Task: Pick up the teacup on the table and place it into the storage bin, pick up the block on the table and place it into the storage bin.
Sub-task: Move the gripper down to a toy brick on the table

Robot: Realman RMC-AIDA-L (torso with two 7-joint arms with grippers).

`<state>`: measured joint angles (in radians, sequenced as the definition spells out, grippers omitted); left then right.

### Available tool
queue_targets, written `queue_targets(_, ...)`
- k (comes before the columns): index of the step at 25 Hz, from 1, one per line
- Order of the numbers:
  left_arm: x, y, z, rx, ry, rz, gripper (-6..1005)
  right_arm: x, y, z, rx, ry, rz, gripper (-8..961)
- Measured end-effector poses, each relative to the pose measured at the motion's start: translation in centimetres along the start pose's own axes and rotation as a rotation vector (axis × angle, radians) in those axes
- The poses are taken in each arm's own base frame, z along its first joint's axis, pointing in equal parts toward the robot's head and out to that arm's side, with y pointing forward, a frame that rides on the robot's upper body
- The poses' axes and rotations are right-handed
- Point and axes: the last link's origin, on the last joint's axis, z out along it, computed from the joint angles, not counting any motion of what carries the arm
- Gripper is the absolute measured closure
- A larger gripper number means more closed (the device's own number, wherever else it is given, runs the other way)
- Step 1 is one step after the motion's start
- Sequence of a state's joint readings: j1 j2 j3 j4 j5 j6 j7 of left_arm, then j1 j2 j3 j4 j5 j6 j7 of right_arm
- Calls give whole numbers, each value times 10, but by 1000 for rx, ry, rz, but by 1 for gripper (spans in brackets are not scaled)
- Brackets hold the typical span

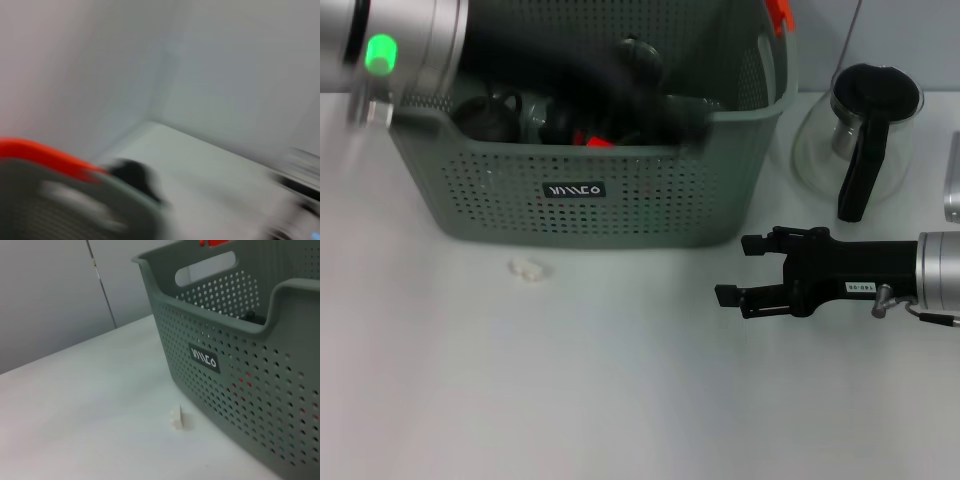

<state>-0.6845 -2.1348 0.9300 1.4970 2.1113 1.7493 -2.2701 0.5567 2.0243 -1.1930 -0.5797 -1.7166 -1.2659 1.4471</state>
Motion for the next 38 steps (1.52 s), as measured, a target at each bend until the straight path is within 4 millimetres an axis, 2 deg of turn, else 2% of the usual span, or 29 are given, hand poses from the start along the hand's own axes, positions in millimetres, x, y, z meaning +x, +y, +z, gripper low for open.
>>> queue_targets(3, -27, 22, 1, -86, -66, 21, 128, -1, -1, 1, 4, -1, 1, 9)
queue_targets(6, -60, 31, 7, -121, -152, -23, 36, -2, -2, 1, 7, -4, 3, 9)
queue_targets(11, -98, 15, 16, -80, -190, -168, 43, -2, -3, 0, 14, -8, 8, 9)
queue_targets(12, -115, 0, 23, -20, -217, -232, 45, -2, -3, 0, 15, -8, 9, 9)
queue_targets(13, -115, 0, 23, -20, -217, -232, 46, -2, -3, 0, 16, -8, 9, 9)
queue_targets(16, -136, -18, 29, 83, -276, -270, 50, -2, -4, 0, 19, -8, 11, 9)
queue_targets(26, -157, -43, 37, 251, -308, -290, 65, -2, -5, -1, 25, -8, 20, 9)
queue_targets(38, -168, -57, 40, 339, -309, -299, 82, -4, -6, -2, 27, -9, 15, 9)
